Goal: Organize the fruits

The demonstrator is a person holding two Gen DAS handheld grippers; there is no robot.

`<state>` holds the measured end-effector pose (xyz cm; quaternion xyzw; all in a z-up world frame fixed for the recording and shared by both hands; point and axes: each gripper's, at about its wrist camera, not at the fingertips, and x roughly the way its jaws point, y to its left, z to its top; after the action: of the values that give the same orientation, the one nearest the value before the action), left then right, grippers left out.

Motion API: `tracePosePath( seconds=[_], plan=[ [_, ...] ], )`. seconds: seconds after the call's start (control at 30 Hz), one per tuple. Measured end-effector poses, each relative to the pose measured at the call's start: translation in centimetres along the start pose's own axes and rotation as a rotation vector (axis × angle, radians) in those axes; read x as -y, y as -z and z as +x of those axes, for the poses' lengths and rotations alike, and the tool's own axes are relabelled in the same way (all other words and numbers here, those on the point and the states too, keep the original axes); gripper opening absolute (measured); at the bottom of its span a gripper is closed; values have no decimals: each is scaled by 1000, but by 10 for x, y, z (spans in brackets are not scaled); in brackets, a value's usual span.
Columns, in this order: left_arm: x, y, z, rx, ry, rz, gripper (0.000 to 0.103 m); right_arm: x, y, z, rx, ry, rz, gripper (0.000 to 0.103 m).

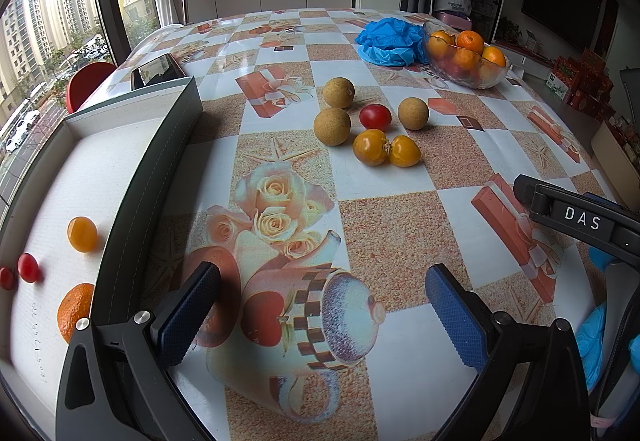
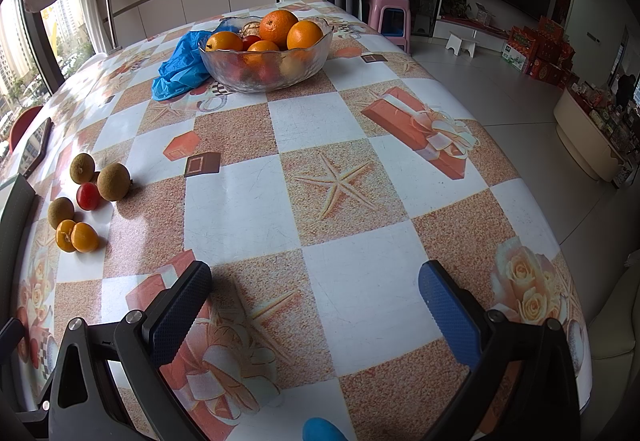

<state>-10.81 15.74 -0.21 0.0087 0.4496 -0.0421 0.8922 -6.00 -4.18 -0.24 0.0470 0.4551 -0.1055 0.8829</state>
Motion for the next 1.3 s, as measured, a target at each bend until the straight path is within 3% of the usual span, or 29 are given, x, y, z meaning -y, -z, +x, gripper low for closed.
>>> tracePosePath(
  seconds=[0.2,0.43,0.6,0.8,1.03,1.17,1.3],
  plan=[
    [-1,0,-1,0,7,-8,102,0,0,0,0,0,0,103],
    [-25,-7,-19,25,164,-76,102,0,0,0,0,0,0,103],
    [-33,-14,-12,50,81,-25,102,0,0,0,0,0,0,103],
    [-34,-22,-2,27,57,-45,102,0,0,0,-1,0,0,103],
    [-20,-21,1,30,0,38,102,0,0,0,0,0,0,103],
    [-40,-35,6,24,47,-79,102,0,0,0,-1,0,0,103],
    [-54,-49,16,31,4,-142,102,0,0,0,-1,-1,0,103]
  ],
)
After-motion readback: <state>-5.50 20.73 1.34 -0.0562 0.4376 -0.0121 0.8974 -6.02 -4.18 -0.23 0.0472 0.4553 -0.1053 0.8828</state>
